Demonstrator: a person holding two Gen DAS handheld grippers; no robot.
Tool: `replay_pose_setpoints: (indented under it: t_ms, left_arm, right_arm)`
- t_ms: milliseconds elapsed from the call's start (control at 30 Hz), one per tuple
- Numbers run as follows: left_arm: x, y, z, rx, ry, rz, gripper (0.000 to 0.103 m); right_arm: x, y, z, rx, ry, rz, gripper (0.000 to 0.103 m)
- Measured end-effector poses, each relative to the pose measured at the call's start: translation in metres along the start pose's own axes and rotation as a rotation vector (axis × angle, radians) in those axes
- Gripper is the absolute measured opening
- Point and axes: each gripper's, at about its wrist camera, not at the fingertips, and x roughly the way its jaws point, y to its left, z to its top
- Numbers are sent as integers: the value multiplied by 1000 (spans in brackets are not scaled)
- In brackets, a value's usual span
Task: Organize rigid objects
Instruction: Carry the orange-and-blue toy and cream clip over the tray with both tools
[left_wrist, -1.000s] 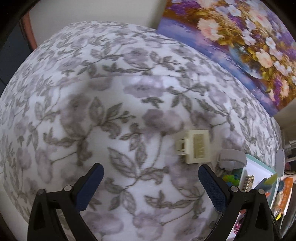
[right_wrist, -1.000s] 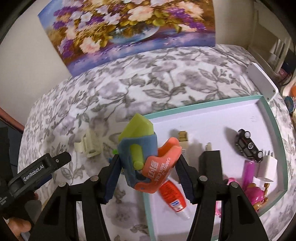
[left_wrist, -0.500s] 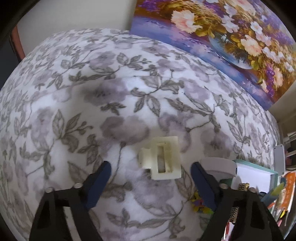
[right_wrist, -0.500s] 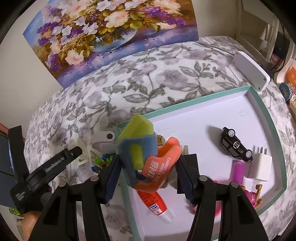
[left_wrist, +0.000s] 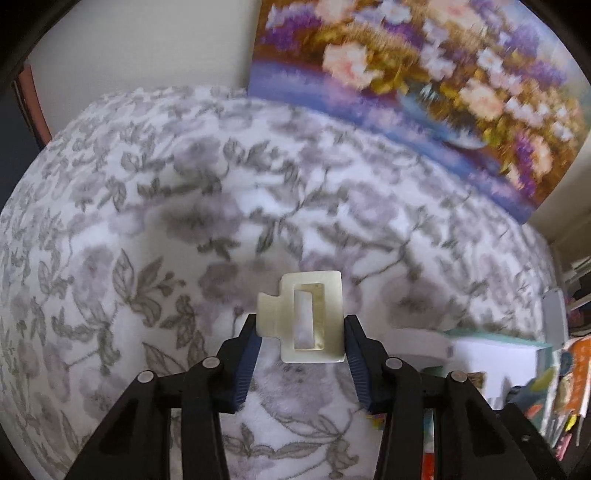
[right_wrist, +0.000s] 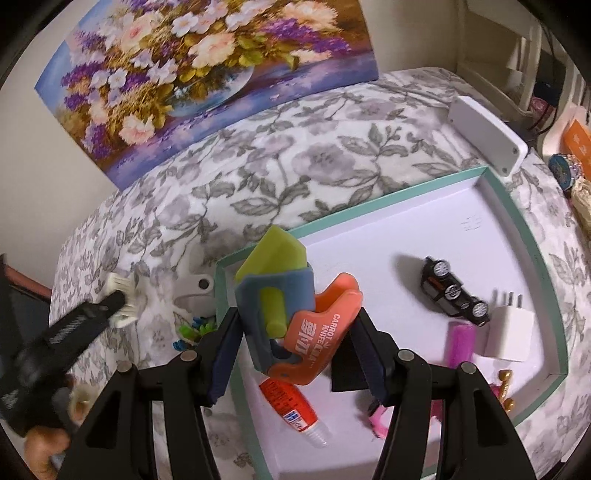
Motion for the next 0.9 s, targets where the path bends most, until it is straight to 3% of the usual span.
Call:
replay_pose_setpoints:
  t_ms: [233, 533, 733, 900]
  left_arm:
    - [-41, -33, 4, 70, -62, -89, 48]
    - [-36, -113, -26, 227, 7, -179, 48]
    - [-31, -162, -54, 345, 27, -165, 48]
    - [-24, -171, -61, 367, 38, -143, 48]
  right_arm:
    - [-8, -34, 10, 63, -29, -52, 61]
    - [-30, -94, 20, 150, -84, -105, 61]
    - [-32, -131, 21, 206, -87, -157, 61]
    - [-26, -141, 18, 223, -64, -147, 61]
